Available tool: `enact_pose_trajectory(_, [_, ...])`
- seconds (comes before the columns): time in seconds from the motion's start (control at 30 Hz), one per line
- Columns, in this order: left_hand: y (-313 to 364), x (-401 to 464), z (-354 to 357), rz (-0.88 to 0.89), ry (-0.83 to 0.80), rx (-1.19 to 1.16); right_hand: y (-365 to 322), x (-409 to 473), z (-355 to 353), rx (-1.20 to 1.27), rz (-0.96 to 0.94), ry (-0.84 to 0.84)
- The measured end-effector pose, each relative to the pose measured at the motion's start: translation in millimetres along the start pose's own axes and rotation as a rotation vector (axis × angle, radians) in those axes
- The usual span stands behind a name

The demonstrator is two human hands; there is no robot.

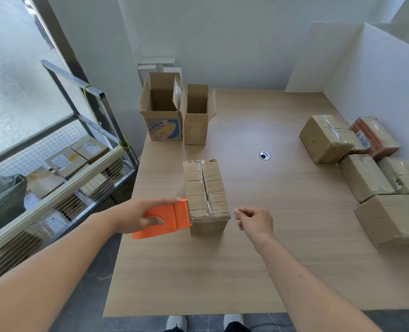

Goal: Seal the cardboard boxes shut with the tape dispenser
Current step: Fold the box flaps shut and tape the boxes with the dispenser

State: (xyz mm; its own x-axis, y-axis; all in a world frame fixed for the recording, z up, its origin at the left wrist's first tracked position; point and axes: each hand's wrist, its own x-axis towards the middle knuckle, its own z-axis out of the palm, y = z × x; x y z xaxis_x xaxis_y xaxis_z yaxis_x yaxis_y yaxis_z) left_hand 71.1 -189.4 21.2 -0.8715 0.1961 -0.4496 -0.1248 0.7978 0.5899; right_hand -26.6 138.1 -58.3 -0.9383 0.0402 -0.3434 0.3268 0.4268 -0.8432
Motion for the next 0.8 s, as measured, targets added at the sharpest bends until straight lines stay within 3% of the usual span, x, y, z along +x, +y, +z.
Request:
enact_pose_trajectory(0.4, [-14.1, 19.3, 6.3, -0.078, -0.024, 0.019, 10.6, 15.2, 12.8, 0.018, 0.047, -0.082])
enact_pose_trajectory(0.8, [-10.4, 39.8, -3.8, -0.114, -0.105, 0.026, 22.6, 43.8, 5.4, -0.073, 0.11, -0.308])
